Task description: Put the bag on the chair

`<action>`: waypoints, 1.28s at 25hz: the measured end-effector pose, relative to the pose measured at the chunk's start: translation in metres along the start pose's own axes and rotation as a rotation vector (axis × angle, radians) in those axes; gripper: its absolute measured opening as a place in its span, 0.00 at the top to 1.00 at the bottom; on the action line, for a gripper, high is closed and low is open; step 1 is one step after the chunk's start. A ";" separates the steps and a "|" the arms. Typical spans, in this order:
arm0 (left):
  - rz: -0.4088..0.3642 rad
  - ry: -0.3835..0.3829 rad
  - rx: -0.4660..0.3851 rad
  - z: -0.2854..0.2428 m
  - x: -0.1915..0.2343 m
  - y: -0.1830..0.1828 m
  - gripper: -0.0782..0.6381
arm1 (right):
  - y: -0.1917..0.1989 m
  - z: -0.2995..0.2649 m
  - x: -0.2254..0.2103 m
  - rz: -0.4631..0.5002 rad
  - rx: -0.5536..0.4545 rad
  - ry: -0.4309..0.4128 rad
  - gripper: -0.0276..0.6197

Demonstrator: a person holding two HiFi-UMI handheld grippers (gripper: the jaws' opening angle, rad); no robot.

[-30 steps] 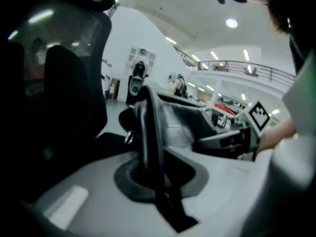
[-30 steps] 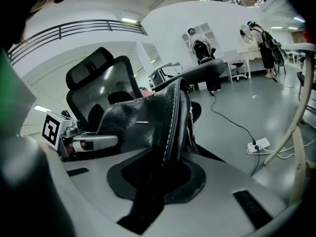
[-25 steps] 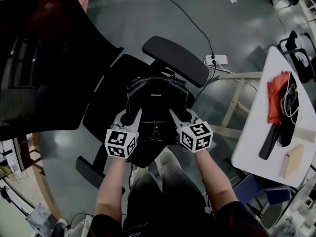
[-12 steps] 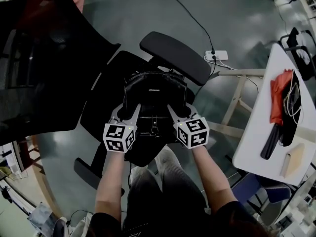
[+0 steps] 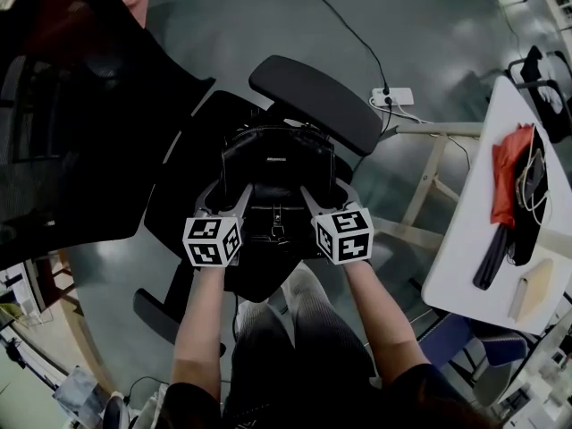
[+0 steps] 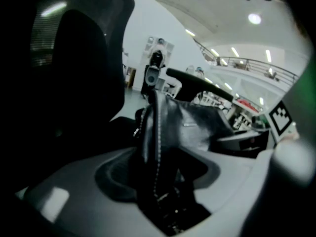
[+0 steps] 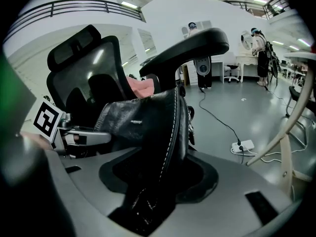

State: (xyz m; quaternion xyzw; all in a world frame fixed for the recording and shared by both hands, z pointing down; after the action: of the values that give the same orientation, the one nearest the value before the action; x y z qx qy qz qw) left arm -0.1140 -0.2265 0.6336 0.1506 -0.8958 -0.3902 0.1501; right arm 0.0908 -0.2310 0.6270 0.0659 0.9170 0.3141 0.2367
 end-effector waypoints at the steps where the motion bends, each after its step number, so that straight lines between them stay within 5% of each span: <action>1: 0.015 -0.002 0.002 0.000 0.002 0.001 0.53 | 0.000 0.000 0.000 0.002 0.002 0.007 0.64; 5: 0.052 -0.024 0.020 0.000 0.007 0.003 0.47 | 0.000 0.004 -0.005 0.020 0.008 0.037 0.59; 11: -0.012 -0.063 0.048 0.004 0.006 -0.004 0.44 | -0.006 0.016 -0.013 0.007 -0.007 0.042 0.58; 17: -0.020 -0.090 0.026 0.021 0.008 -0.013 0.43 | -0.007 0.025 -0.004 0.015 -0.008 0.040 0.57; 23: -0.006 -0.084 -0.023 0.039 0.005 -0.021 0.44 | -0.006 0.041 -0.006 -0.003 -0.048 0.124 0.57; 27: -0.054 -0.085 -0.037 0.057 0.000 -0.027 0.44 | -0.009 0.061 0.002 -0.009 -0.095 0.146 0.63; 32: -0.001 -0.057 -0.088 0.090 -0.010 -0.038 0.52 | -0.012 0.089 0.014 -0.067 -0.155 0.138 0.71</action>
State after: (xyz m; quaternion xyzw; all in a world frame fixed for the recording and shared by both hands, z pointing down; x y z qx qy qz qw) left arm -0.1338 -0.1889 0.5449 0.1330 -0.8817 -0.4333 0.1306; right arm 0.1213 -0.1882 0.5524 -0.0049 0.9058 0.3798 0.1879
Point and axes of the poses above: the fingertips, and each gripper's own axes: z backward along the fingers, x to its left, y out of its underside, the point moved 5 cm from there along z, backward along the fingers, and after that the axes turned 10 degrees about -z, right-handed, at the moved point
